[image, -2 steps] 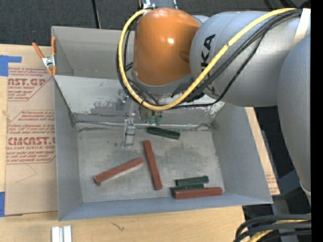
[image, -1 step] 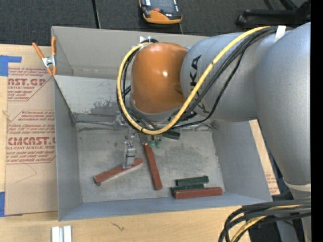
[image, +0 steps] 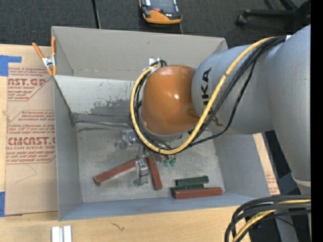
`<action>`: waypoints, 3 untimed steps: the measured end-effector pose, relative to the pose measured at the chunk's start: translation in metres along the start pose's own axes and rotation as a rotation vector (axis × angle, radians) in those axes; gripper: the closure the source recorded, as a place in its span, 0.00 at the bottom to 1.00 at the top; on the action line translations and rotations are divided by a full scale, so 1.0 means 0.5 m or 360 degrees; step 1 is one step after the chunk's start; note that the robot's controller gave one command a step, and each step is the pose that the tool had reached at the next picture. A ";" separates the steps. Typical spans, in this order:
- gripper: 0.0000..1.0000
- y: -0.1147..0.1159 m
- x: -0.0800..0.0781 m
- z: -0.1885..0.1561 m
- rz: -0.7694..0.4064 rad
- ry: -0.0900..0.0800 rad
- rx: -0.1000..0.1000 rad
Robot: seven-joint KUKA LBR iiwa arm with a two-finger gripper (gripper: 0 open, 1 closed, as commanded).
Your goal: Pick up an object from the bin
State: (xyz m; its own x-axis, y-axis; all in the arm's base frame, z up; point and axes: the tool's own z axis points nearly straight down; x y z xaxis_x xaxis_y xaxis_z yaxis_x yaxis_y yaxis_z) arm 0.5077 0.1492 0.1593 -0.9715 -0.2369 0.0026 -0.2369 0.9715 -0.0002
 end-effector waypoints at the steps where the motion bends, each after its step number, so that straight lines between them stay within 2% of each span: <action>1: 0.00 0.004 -0.031 0.012 0.0080 -0.0007 -0.0003; 2: 0.00 0.004 -0.038 0.141 -0.0282 -0.0011 0.0000; 3: 1.00 0.018 -0.040 0.178 -0.0171 -0.0006 -0.0003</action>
Offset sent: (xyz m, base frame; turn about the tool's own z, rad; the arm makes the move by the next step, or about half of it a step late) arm 0.0176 0.0055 -0.0893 -0.2048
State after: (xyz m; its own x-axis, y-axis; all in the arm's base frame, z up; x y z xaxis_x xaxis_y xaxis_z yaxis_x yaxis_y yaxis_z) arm 0.5250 0.1625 0.0704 -0.9405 -0.3397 -0.0016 -0.3397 0.9405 0.0017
